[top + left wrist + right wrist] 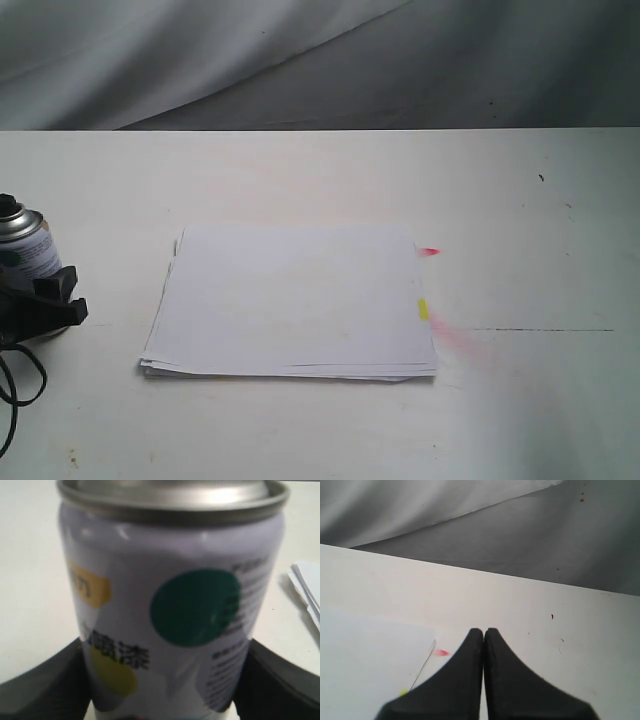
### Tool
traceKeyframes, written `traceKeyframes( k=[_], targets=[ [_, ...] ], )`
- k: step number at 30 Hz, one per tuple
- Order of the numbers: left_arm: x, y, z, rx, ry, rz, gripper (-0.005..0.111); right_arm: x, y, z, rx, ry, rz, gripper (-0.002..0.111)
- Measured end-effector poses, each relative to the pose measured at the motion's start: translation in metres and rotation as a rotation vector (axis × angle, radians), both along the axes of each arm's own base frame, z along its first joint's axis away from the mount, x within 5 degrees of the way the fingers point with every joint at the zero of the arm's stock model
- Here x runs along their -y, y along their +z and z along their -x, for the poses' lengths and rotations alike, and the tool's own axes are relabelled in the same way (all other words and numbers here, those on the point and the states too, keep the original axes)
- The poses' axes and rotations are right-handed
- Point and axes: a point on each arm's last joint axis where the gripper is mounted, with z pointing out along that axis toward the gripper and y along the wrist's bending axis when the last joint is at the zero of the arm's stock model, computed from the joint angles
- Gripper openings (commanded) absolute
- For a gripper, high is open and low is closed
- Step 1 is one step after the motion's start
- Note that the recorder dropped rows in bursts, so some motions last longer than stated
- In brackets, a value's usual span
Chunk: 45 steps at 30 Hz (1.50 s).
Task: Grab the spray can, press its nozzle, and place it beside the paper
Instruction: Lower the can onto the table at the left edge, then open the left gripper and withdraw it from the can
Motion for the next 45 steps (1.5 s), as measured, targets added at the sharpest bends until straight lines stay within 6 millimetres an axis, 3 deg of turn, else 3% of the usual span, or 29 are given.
traceKeyframes(
  k=[5, 11, 19, 22, 24, 28, 32, 34, 36, 40, 45],
  targets=[
    [0.000, 0.000, 0.000, 0.000, 0.000, 0.000, 0.067, 0.000, 0.000, 0.000, 0.003, 0.001, 0.006, 0.000],
    [0.000, 0.003, -0.001, 0.032, 0.000, -0.003, 0.089, 0.000, 0.000, 0.000, 0.006, 0.001, 0.010, 0.000],
    [0.000, -0.001, 0.000, -0.006, -0.003, 0.001, 0.090, 0.000, 0.000, 0.000, 0.007, 0.003, 0.016, 0.000],
    [0.000, 0.018, -0.002, 0.072, -0.003, -0.014, 0.090, 0.001, 0.001, -0.001, 0.019, -0.003, 0.018, 0.000],
    [0.000, 0.044, 0.001, 0.161, -0.003, -0.033, 0.089, 0.001, 0.002, -0.001, 0.031, -0.009, 0.017, 0.000],
    [0.006, 0.111, 0.033, 0.308, 0.002, -0.080, 0.079, 0.003, 0.006, -0.002, 0.070, -0.031, 0.016, 0.000],
    [0.012, 0.162, 0.073, 0.415, 0.018, -0.117, 0.067, 0.004, 0.008, -0.003, 0.098, -0.047, 0.015, 0.000],
    [0.018, 0.188, 0.106, 0.512, 0.039, -0.095, 0.056, 0.005, 0.009, -0.003, 0.109, -0.053, 0.015, 0.000],
    [0.023, 0.202, 0.140, 0.586, 0.064, -0.035, 0.039, 0.005, 0.010, -0.003, 0.112, -0.054, 0.015, 0.000],
    [0.033, 0.209, 0.200, 0.723, 0.086, -0.024, 0.000, 0.005, 0.010, -0.003, 0.108, -0.060, -0.004, 0.000],
    [0.033, 0.199, 0.207, 0.660, 0.102, 0.009, 0.000, 0.005, 0.010, -0.002, 0.103, -0.056, -0.014, 0.000]
  ],
)
